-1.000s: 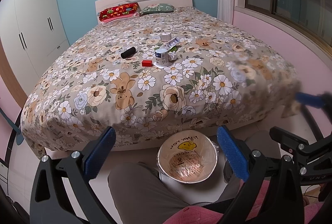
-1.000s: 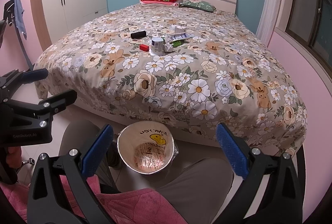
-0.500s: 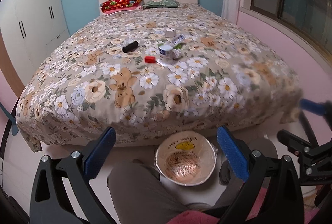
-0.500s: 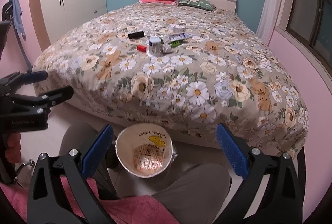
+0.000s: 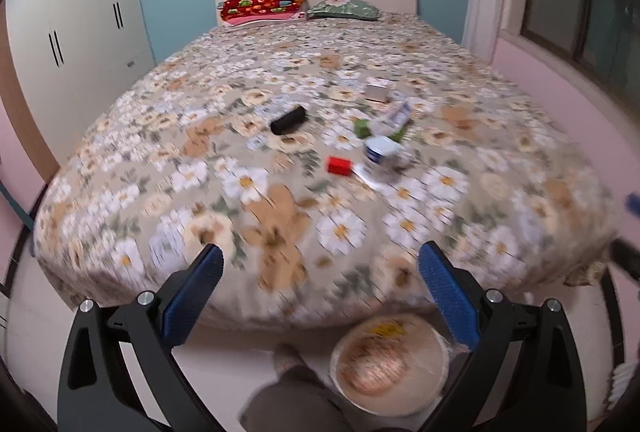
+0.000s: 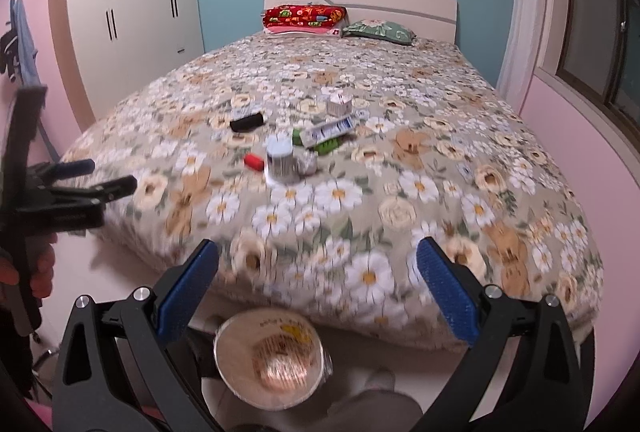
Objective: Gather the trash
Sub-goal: 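Grasp the white milk carton with the right tool while the left grasps the black cylinder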
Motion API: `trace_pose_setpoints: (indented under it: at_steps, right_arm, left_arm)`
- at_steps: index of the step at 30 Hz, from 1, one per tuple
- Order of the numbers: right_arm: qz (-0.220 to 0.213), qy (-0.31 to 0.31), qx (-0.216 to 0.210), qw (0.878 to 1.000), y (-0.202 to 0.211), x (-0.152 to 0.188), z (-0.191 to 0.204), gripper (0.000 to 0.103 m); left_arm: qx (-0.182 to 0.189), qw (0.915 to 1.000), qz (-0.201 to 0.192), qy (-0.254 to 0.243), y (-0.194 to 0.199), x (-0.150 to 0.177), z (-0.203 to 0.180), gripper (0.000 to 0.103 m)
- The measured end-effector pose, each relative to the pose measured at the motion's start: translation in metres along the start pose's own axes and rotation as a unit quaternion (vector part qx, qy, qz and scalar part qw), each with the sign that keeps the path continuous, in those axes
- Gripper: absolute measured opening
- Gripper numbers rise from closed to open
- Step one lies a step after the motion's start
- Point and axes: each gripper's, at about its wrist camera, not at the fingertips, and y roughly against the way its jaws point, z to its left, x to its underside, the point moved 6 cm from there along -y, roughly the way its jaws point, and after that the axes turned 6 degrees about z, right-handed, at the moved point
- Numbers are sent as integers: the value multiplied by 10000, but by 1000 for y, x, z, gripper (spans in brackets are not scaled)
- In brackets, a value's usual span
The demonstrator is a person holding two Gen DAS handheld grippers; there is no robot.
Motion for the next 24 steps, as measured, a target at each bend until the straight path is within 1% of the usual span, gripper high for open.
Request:
trace_pose_setpoints:
  at_steps: [6,8,12,15,18,22,23,24]
  right_arm:
    - [141,-305,-79,9994,-48,-56,-18,97]
    - [258,-457,-46,9986,-69,-75,-24,97]
    - [326,-566,46,9979,-106,-114,-29,97]
    - [397,-633,153,9971,-134,-140,-31,97]
    - [538,-723,171,9958,-163,-158,-34,97]
    - [884,-1006,99,9909,-216,-180,-41,97]
    - [1012,-1110,54,9886,-234,-185,-43,97]
    - [1074,-1169,43,9873,-243,-188,-46,97]
  left_arm:
    - [-134,9997,82,-167,-48,-53,17,99]
    - [-248,9993,121,-247,-67,-72,25,99]
    - [-433,9981,201,-392,-102,-100,35,99]
    - [-423,9975,303,-480,-130,-120,40,99]
    - [-327,9971,383,-579,-159,-136,43,99]
    - [-232,9956,489,-758,-199,-158,42,99]
    - [-259,9953,482,-798,-207,-163,42,99]
    - [-300,9948,466,-853,-215,-168,42,99]
